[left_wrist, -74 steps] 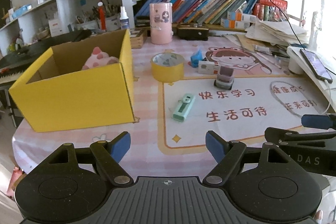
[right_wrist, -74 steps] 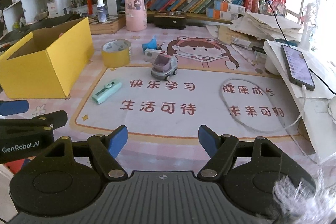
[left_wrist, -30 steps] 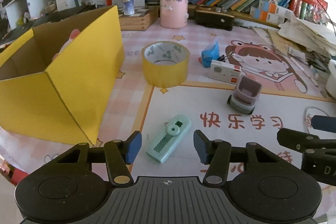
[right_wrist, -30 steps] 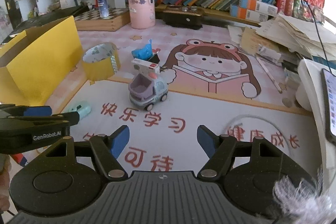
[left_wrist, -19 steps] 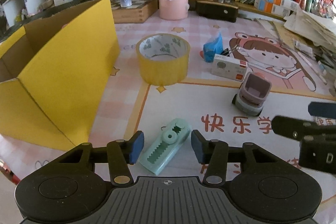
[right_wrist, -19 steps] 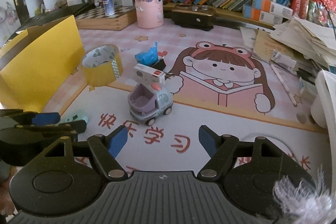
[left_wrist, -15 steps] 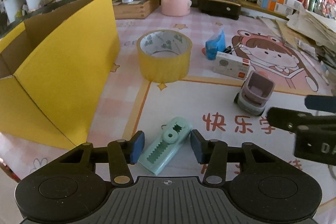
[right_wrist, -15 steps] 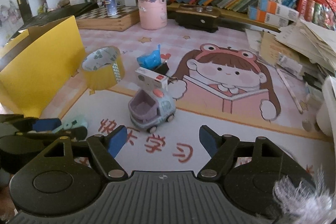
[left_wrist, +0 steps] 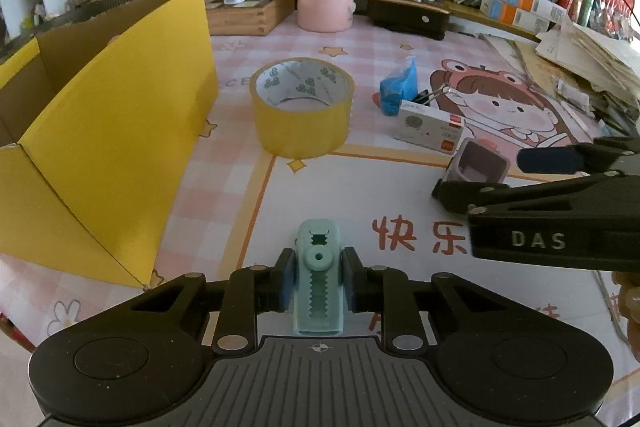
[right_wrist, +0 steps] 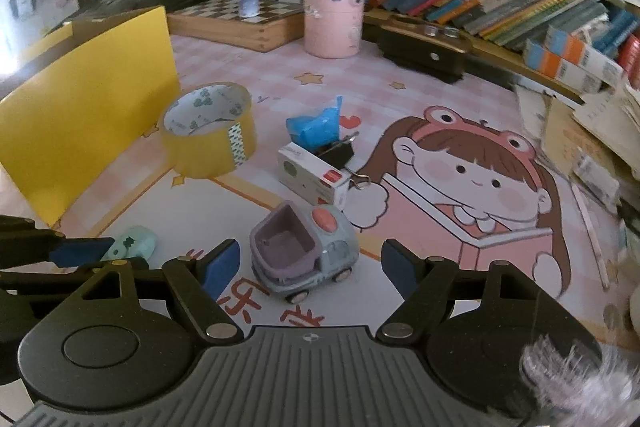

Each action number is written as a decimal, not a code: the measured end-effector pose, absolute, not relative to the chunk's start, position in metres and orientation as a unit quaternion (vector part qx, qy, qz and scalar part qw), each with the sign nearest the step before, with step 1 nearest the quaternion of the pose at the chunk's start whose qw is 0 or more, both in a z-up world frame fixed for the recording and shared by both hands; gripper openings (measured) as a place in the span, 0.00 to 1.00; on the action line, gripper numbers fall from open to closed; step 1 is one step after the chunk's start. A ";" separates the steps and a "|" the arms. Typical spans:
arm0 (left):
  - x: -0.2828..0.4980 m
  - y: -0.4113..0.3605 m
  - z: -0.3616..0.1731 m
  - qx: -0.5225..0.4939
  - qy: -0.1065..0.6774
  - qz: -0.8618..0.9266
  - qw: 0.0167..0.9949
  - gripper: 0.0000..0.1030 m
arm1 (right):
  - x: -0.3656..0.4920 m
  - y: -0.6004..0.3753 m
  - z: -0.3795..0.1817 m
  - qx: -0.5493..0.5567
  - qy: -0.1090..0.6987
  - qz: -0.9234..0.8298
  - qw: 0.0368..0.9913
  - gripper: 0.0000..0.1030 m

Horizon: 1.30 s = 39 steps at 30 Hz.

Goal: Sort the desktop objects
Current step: 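Grasp the mint-green stapler with the left gripper while the right gripper grasps the toy car, then carry the stapler and the toy car up over the yellow box with both tools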

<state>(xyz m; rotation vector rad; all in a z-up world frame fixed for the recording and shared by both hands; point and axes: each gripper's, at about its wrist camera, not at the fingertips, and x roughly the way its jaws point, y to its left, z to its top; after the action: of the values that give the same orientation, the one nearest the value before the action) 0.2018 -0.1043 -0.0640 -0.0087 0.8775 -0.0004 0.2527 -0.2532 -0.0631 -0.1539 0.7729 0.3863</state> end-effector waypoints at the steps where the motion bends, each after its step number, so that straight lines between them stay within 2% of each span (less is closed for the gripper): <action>1: 0.202 -0.105 -0.064 -0.003 0.425 0.000 0.905 0.23 | 0.255 -0.252 -0.064 -0.077 0.375 0.190 0.904 0.74; 9: 0.203 -0.105 -0.065 -0.005 0.422 0.004 0.907 0.22 | 0.265 -0.248 -0.075 -0.092 0.381 0.210 0.896 0.71; 11: 0.203 -0.105 -0.065 -0.006 0.422 0.006 0.907 0.22 | 0.267 -0.247 -0.078 -0.096 0.381 0.215 0.894 0.61; 12: 0.204 -0.105 -0.065 -0.007 0.423 0.006 0.906 0.22 | 0.267 -0.246 -0.079 -0.100 0.381 0.215 0.894 0.60; 18: 0.200 -0.101 -0.050 -0.034 0.392 0.015 0.919 0.22 | 0.261 -0.250 -0.075 -0.096 0.373 0.209 0.899 0.59; 26: 0.199 -0.109 -0.030 -0.029 0.369 -0.003 0.929 0.22 | 0.249 -0.270 -0.058 -0.038 0.376 0.175 0.909 0.59; 39: 0.182 -0.111 -0.021 -0.026 0.374 -0.014 0.927 0.22 | 0.220 -0.286 -0.040 0.015 0.375 0.146 0.915 0.59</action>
<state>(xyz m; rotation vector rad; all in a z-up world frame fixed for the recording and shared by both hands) 0.1817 -0.1109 -0.0211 -0.0527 0.7670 -0.0280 0.2197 -0.2863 -0.0401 0.0318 0.7712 0.3007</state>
